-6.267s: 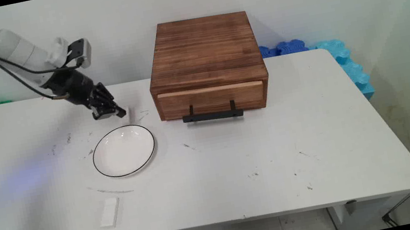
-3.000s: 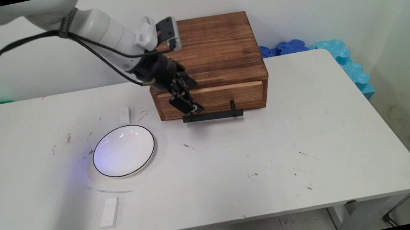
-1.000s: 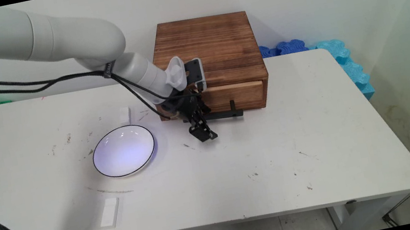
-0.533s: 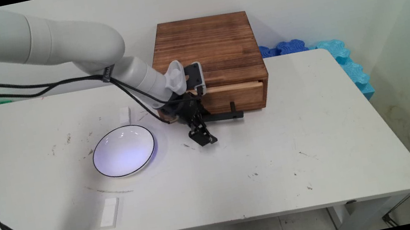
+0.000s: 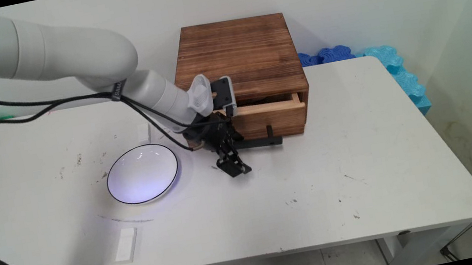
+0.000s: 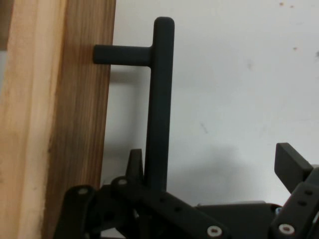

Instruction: Open the drawer

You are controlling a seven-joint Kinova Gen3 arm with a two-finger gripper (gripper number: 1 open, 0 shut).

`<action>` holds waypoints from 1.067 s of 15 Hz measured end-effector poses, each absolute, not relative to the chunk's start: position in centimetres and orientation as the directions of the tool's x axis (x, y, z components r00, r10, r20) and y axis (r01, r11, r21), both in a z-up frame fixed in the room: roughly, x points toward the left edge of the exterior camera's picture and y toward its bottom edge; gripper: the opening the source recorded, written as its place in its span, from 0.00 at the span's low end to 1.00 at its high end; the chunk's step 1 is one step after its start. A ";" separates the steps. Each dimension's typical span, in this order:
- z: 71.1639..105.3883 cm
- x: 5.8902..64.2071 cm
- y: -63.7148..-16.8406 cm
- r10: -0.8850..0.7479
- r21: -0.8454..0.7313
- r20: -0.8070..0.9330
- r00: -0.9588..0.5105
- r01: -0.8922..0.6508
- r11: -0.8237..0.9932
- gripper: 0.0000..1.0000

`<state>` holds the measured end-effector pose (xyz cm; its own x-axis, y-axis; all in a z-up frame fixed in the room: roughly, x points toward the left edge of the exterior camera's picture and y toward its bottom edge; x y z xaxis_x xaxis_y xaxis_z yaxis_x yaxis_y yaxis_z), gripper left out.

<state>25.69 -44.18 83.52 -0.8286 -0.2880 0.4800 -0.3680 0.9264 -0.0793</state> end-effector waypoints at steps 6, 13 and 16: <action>83.7 25.5 -41.2 -0.282 -0.059 0.475 -0.834 -0.350 0.935 1.00; 83.6 25.5 -38.4 -0.273 -0.042 0.470 -0.839 -0.331 0.943 1.00; 83.6 25.4 -37.1 -0.272 -0.034 0.469 -0.840 -0.325 0.945 1.00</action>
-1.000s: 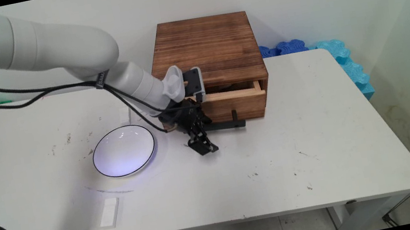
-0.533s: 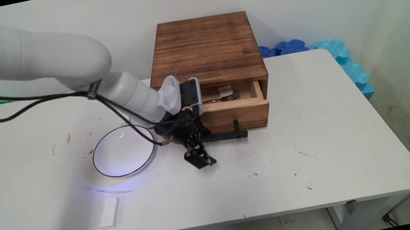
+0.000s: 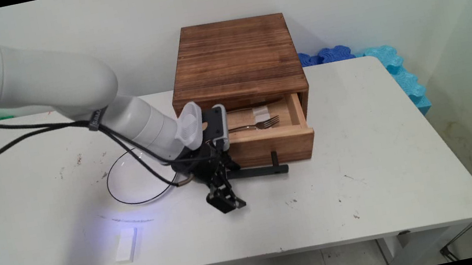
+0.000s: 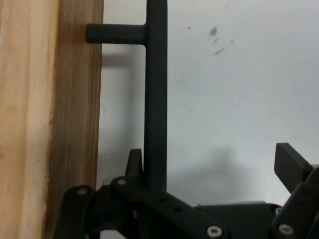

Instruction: Open the drawer

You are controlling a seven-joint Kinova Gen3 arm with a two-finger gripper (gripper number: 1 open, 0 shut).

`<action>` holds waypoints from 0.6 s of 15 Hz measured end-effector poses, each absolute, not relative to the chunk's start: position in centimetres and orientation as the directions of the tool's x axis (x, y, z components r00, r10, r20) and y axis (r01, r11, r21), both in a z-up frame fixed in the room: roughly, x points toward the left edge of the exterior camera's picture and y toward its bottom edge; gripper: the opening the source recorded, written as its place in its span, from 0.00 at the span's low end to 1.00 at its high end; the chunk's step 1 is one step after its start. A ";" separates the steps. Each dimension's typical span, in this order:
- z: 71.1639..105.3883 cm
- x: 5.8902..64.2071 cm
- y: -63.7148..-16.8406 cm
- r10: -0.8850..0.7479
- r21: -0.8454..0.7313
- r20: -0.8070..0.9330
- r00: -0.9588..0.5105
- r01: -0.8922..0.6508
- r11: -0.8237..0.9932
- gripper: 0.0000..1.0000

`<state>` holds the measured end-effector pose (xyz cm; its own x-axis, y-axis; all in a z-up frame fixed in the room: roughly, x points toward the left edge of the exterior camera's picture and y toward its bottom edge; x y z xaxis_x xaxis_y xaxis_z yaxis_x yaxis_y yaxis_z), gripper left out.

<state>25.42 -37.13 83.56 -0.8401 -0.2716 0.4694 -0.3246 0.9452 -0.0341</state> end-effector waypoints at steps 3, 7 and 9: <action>83.4 25.3 -36.0 -0.271 -0.025 0.469 -0.840 -0.320 0.947 1.00; 83.3 24.9 -34.9 -0.271 -0.014 0.473 -0.839 -0.314 0.949 1.00; 83.1 24.6 -34.3 -0.269 -0.008 0.476 -0.837 -0.310 0.951 1.00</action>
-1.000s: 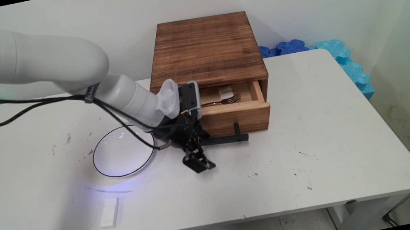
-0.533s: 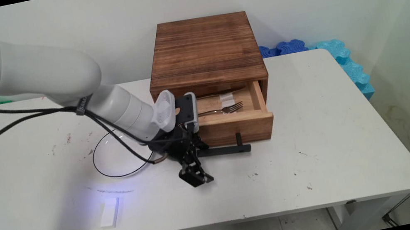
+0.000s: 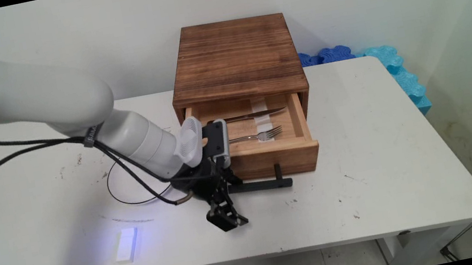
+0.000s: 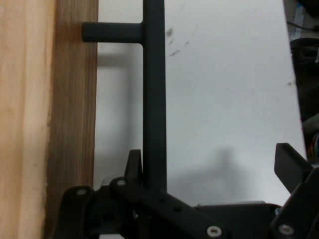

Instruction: Open the drawer

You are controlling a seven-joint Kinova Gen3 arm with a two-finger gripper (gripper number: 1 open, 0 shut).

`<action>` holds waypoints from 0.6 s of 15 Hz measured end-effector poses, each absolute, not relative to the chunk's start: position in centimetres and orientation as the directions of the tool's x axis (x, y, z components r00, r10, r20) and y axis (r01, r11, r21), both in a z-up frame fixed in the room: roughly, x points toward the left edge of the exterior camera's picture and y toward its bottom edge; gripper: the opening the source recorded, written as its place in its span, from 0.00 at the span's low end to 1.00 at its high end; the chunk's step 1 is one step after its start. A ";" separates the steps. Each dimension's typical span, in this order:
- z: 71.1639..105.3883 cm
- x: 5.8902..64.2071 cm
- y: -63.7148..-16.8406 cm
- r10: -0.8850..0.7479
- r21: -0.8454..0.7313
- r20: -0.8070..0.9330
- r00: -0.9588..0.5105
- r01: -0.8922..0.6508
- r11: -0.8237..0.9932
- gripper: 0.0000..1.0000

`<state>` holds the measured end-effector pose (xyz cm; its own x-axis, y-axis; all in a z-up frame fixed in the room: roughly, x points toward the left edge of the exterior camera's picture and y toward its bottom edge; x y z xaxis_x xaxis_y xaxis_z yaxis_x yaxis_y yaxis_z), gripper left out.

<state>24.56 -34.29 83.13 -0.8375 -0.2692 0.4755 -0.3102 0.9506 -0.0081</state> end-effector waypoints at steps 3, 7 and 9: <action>82.9 24.0 -33.6 -0.266 -0.001 0.480 -0.836 -0.304 0.953 1.00; 82.5 23.3 -32.5 -0.260 0.008 0.483 -0.836 -0.293 0.956 1.00; 82.3 23.0 -32.0 -0.257 0.013 0.484 -0.837 -0.286 0.958 1.00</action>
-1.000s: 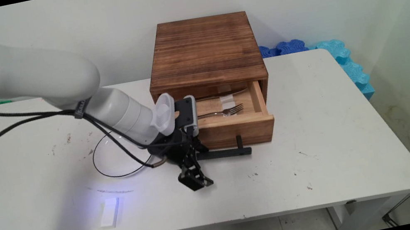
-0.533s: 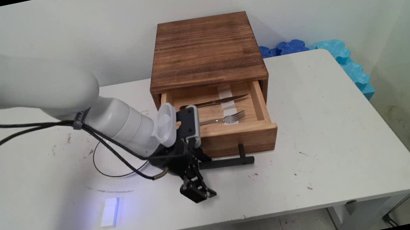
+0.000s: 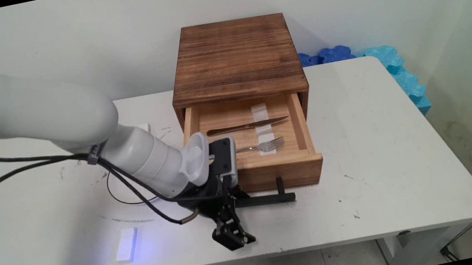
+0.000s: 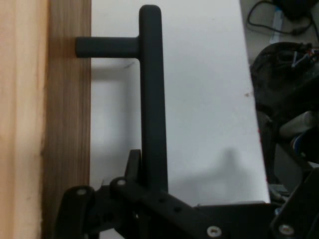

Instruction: Open the drawer

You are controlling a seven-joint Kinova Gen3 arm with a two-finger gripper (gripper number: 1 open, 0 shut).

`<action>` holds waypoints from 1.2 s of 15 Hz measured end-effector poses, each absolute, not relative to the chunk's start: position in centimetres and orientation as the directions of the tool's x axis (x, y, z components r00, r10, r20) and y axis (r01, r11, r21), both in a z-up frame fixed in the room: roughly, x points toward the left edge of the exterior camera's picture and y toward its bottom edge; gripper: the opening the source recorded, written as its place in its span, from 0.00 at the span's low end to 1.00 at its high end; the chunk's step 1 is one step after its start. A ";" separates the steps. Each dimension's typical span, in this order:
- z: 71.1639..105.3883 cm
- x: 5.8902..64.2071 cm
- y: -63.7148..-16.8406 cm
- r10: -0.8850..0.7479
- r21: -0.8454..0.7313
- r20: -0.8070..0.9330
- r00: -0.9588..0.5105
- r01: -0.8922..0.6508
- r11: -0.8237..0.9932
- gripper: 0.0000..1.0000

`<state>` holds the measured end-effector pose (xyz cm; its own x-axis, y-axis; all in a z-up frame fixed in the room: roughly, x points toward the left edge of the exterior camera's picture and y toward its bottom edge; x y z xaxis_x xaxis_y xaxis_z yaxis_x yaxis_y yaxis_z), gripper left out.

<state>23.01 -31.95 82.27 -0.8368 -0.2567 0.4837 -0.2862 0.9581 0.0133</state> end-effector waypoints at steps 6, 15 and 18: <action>81.9 22.2 -30.5 -0.241 0.023 0.488 -0.839 -0.264 0.964 1.00; 81.9 21.1 -28.5 -0.221 0.032 0.496 -0.839 -0.237 0.971 1.00; 81.9 21.0 -27.9 -0.217 0.035 0.497 -0.840 -0.231 0.972 1.00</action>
<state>20.97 -27.92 81.89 -0.8403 -0.2174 0.4966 -0.2306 0.9724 0.0354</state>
